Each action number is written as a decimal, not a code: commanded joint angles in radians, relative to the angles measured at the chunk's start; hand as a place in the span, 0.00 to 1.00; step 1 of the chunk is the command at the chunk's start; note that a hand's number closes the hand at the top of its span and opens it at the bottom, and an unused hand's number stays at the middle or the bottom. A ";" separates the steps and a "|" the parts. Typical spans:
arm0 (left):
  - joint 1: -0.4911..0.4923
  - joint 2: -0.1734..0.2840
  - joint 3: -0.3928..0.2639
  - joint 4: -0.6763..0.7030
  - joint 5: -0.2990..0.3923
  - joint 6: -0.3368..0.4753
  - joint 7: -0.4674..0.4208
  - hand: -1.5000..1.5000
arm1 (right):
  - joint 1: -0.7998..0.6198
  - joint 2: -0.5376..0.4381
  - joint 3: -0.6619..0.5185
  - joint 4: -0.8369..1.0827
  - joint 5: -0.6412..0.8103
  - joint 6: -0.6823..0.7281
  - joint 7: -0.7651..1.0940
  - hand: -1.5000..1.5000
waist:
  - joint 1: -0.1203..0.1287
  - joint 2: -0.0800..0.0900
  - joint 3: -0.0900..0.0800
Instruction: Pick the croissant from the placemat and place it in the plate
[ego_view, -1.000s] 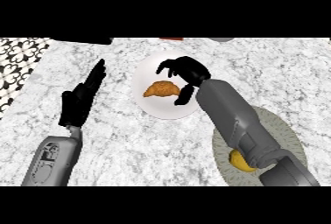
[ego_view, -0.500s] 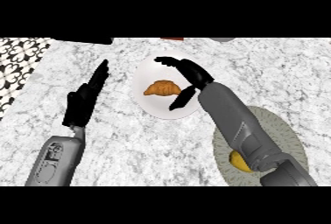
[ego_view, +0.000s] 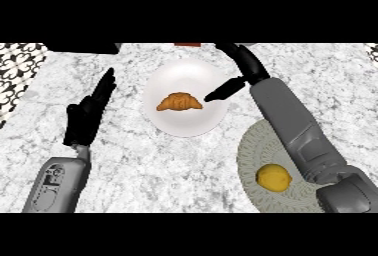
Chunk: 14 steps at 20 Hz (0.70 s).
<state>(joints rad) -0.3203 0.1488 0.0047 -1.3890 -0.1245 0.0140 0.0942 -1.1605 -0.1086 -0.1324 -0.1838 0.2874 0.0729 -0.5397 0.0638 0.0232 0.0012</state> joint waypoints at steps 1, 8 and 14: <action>-0.027 0.002 0.026 0.042 0.013 -0.002 -0.023 0.50 | -0.029 -0.064 -0.061 0.017 -0.049 0.038 0.003 0.00 | -0.011 0.003 0.000; -0.015 -0.012 -0.001 0.012 -0.004 0.004 0.005 0.50 | 0.019 -0.217 -0.061 0.054 -0.036 0.182 -0.066 0.00 | 0.005 0.008 0.001; -0.029 -0.015 -0.013 -0.035 0.003 -0.010 0.018 0.50 | 0.057 -0.292 -0.054 0.075 -0.019 0.224 -0.121 0.00 | 0.038 0.021 0.003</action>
<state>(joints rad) -0.3376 0.1338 -0.0045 -1.3945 -0.1302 0.0149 0.0958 -1.1183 -0.3605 -0.1856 -0.1221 0.2630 0.2697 -0.6381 0.0849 0.0392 0.0034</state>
